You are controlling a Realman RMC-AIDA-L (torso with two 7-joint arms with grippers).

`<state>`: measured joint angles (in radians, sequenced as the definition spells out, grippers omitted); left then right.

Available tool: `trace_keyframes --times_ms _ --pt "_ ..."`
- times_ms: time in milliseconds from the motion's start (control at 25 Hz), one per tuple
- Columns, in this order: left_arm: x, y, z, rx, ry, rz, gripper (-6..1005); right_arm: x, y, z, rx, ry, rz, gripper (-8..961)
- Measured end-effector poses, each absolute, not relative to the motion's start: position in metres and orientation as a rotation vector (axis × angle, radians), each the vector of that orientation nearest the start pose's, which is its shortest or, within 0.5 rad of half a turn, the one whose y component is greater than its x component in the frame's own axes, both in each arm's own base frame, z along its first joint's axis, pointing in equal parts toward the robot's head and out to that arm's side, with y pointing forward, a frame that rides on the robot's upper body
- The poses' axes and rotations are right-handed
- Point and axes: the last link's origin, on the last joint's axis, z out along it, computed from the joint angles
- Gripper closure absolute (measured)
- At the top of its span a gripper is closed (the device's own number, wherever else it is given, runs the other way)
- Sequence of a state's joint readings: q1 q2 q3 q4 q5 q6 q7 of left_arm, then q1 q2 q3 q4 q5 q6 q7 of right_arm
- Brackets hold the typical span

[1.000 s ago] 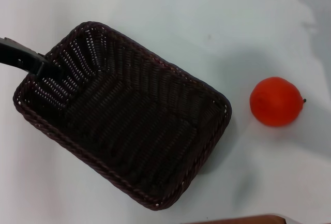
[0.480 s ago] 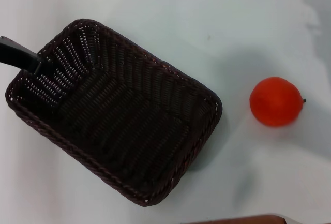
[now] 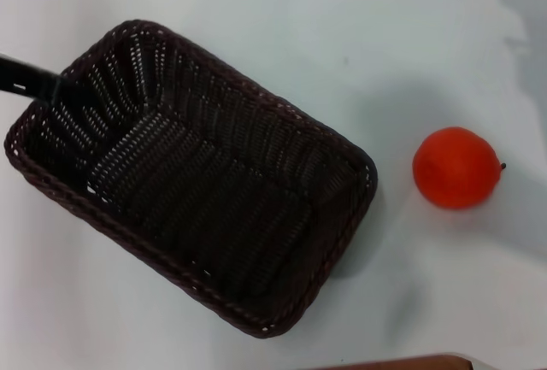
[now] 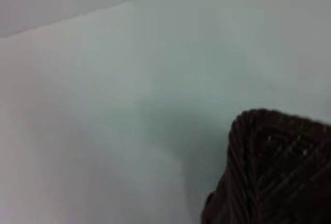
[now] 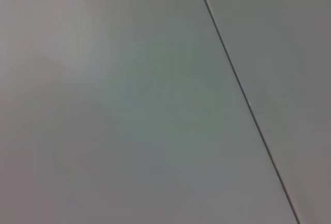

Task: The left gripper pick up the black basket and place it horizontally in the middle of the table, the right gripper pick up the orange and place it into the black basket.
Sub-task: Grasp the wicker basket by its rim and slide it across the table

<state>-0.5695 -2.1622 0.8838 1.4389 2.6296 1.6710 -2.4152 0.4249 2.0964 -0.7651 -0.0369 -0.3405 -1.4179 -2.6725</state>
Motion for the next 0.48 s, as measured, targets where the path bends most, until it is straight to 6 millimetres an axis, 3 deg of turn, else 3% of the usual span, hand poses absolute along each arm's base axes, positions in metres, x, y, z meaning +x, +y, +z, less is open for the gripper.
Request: trace_keyframes --times_ms 160,480 --pt "-0.212 0.349 0.081 -2.386 -1.270 -0.041 802 0.358 0.310 0.059 -0.696 -1.259 -1.703 297" --pt "-0.236 0.341 0.105 -2.210 -1.504 -0.344 822 0.359 0.314 0.060 -0.722 -1.250 -1.700 305"
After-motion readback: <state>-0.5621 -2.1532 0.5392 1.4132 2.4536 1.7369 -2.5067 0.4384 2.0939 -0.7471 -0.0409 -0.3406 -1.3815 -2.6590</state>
